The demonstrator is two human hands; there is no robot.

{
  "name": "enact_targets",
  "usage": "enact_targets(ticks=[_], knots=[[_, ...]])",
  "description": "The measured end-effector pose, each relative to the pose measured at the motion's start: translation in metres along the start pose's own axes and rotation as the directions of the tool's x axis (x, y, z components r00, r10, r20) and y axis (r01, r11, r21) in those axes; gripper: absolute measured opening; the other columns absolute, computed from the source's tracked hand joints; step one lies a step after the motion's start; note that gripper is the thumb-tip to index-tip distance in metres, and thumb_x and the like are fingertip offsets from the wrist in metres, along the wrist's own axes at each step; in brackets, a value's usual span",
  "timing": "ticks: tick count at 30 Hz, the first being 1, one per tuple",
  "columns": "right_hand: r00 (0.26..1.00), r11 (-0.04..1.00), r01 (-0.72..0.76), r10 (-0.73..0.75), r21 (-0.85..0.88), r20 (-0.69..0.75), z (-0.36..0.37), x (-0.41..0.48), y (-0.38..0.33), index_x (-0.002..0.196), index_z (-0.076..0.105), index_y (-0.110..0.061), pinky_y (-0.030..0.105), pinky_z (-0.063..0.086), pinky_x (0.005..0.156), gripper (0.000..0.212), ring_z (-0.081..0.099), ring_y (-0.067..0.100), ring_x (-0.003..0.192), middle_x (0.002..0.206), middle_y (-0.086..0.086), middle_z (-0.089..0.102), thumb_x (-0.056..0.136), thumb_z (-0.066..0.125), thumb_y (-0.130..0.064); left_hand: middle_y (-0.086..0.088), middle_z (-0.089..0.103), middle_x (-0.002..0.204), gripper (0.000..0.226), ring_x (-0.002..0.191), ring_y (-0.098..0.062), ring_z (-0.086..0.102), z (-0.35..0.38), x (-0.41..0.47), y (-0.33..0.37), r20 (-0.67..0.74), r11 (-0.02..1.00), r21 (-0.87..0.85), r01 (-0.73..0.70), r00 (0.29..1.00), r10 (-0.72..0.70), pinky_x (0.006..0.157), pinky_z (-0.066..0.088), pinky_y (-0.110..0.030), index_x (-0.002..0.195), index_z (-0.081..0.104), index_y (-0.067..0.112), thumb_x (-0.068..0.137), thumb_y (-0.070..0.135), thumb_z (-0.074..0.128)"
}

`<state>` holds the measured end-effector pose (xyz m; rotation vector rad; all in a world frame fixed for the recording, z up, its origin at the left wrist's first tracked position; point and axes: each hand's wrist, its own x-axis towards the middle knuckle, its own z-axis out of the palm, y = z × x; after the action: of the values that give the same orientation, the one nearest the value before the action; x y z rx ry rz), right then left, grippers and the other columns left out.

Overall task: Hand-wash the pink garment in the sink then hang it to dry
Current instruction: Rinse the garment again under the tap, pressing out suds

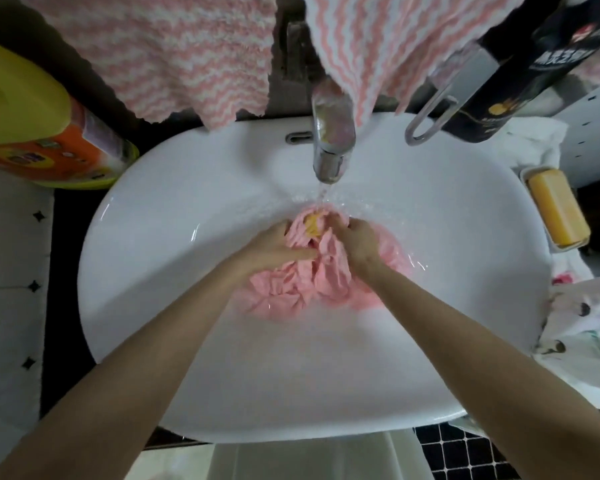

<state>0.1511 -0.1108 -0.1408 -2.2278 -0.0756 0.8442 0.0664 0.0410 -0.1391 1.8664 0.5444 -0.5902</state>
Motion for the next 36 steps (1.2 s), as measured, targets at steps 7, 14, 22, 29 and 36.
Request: enact_targets(ticks=[7,14,22,29,36], knots=[[0.975,0.974,0.216,-0.218,-0.063,-0.035,-0.051,-0.057,0.021,0.119,0.059,-0.032,0.027,0.044,0.088,0.034,0.058,0.020,0.105,0.107,-0.008,0.064,0.085,0.059,-0.032,0.001,0.057,0.114,0.056,0.102,-0.019,0.054,0.013,-0.061,0.000,-0.351,0.998,-0.052,-0.047,0.936,0.026,0.084,0.044,-0.032,0.113,0.045,0.023,0.077,0.063,0.057],[0.767,0.539,0.626,-0.557,-0.564,0.319,-0.006,-0.059,0.065,0.147,0.027,-0.042,0.070,0.015,0.107,0.066,0.014,0.040,0.144,0.160,0.007,0.009,0.087,0.029,-0.068,-0.009,-0.002,0.158,0.108,0.145,-0.032,0.004,0.067,-0.056,-0.047,-0.144,0.699,0.709,-0.090,0.953,0.268,0.109,0.017,-0.064,0.150,0.010,0.023,0.067,0.091,0.010],[0.741,0.461,0.526,-0.660,-0.715,0.119,0.036,-0.043,0.063,0.119,0.047,-0.013,0.049,0.050,0.078,0.050,0.062,0.040,0.091,0.114,0.018,0.063,0.073,0.038,-0.033,-0.014,0.043,0.144,0.061,0.136,-0.032,0.031,0.092,-0.041,-0.039,-0.290,0.709,0.702,-0.058,0.887,0.360,0.105,0.020,-0.062,0.137,0.040,0.012,0.081,0.033,0.042],[0.777,0.577,0.441,-0.628,-0.687,-0.028,0.045,-0.012,0.044,0.075,0.059,-0.013,0.025,0.040,0.046,0.024,0.054,0.025,0.044,0.058,0.004,0.057,0.065,0.037,-0.014,-0.016,0.056,0.131,0.059,0.131,-0.033,0.033,0.089,-0.022,-0.034,-0.280,0.647,0.761,0.041,0.921,0.270,0.106,0.018,-0.056,0.133,0.036,0.008,0.079,0.034,0.036],[0.847,0.671,0.321,-0.520,-0.669,-0.115,0.046,-0.005,0.028,0.075,0.063,-0.013,0.026,0.037,0.042,0.019,0.051,0.027,0.037,0.049,0.004,0.057,0.070,0.044,-0.012,-0.011,0.017,0.156,0.068,0.146,-0.031,0.004,0.073,-0.006,-0.036,-0.162,0.505,0.863,0.023,0.958,0.234,0.115,-0.007,-0.055,0.150,0.016,0.015,0.089,0.043,0.026]])
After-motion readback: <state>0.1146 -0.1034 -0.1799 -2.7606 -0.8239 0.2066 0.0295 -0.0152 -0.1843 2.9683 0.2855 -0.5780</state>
